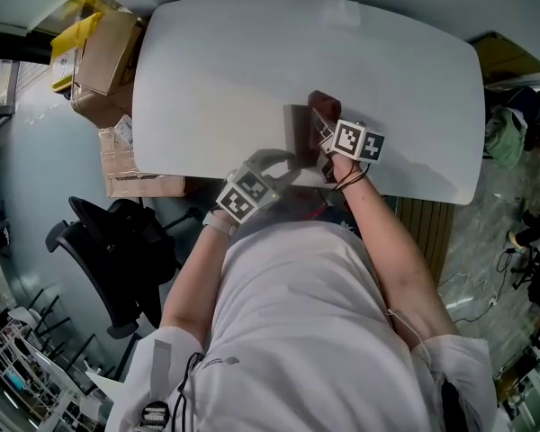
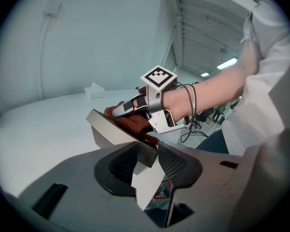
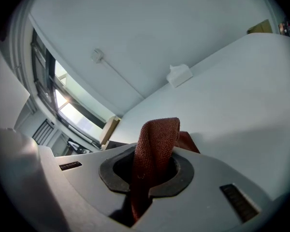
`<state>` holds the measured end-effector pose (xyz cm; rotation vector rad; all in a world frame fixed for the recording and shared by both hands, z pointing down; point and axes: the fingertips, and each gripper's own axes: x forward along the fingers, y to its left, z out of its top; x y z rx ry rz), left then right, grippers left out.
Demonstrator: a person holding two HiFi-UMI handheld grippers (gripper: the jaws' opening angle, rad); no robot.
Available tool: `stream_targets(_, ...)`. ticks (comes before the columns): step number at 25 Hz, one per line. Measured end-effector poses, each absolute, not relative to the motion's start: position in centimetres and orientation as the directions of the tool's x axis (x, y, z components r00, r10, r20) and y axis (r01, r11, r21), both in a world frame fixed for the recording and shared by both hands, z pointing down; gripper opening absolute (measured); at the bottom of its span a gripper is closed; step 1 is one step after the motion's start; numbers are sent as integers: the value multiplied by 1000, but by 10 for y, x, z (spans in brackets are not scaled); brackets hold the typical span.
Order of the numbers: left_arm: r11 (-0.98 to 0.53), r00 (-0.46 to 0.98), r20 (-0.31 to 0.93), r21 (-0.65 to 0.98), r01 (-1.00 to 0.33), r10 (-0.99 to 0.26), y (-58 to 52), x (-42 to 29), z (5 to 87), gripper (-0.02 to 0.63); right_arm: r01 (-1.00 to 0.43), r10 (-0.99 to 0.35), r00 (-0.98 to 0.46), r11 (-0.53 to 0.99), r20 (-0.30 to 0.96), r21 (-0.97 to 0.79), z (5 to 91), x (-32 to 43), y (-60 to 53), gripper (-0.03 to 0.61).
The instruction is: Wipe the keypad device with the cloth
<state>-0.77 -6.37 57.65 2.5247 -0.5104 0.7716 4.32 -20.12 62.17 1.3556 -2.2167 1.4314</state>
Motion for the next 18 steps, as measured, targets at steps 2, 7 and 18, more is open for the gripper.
stream_targets(2,-832,777,594,309,-461,-210,-63,-7,576,133,-780,-592,-541,87,597,-620,637,60,-200,54)
stream_targets(7,-834,780,590,309,-458,-210,-64,-9,577,133,-776,-590,-522,29,615,-631,655,78,-197,54)
stream_targets(18,-858,792,590,315,-406,-158,-63,-13,585,132,-763,-550,-572,84,609,-641,639,58,-202,54)
